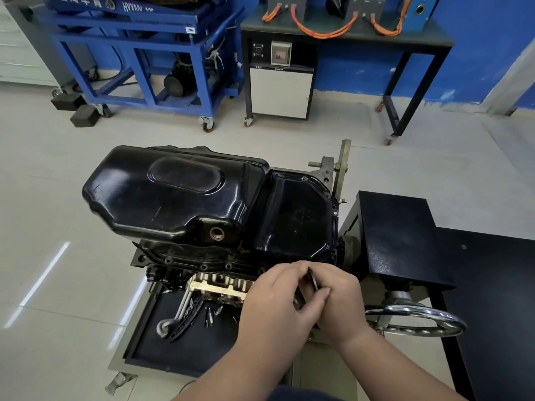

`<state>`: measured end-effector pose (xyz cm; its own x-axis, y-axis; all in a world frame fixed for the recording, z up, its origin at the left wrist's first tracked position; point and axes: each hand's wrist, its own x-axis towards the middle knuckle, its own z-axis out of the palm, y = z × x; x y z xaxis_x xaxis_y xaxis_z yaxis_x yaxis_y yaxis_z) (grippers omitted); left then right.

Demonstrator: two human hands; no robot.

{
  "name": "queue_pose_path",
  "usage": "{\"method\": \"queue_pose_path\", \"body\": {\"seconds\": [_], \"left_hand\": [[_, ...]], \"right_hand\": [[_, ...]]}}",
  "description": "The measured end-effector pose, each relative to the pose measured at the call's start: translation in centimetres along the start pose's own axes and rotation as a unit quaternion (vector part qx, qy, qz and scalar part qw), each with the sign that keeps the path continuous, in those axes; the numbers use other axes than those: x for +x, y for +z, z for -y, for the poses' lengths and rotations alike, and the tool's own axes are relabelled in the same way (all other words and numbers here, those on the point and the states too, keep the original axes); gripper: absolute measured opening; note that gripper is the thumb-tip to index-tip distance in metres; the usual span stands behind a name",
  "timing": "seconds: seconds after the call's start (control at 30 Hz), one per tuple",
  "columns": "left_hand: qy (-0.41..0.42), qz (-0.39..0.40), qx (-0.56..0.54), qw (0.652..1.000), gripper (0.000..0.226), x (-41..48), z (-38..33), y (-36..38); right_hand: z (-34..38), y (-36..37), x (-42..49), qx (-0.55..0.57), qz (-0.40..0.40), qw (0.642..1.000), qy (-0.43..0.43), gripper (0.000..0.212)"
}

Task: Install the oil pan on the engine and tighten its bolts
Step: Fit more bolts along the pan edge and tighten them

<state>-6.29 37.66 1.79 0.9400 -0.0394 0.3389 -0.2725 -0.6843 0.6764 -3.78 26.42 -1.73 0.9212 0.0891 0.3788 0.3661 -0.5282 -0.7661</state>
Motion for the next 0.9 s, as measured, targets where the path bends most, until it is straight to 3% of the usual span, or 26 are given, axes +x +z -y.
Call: {"method": "queue_pose_path", "body": {"seconds": [0.17,0.47,0.7,0.9], "left_hand": [[0.028,-0.005,0.001,1.000,0.032,0.2,0.2,-0.2],[-0.006,0.019,-0.017,1.000,0.022,0.7,1.2,-1.6],[0.033,0.100,-0.107,0.989,0.039,1.4,1.0,-2.7],[0.065,0.172,-0.191,0.964,0.027,4.8,-0.5,-3.3]], "right_hand": [[0.1,-0.2,-0.1,-0.020,0.007,1.000,-0.020,0.031],[1.0,0.2,0.4,-0.045,0.041,0.998,-0.017,0.029],[1.6,0.3,0.0,-0.047,-0.052,0.997,0.014,0.028],[3.3,-1.1,0.4,-0.006,-0.152,0.981,0.122,0.022]]}}
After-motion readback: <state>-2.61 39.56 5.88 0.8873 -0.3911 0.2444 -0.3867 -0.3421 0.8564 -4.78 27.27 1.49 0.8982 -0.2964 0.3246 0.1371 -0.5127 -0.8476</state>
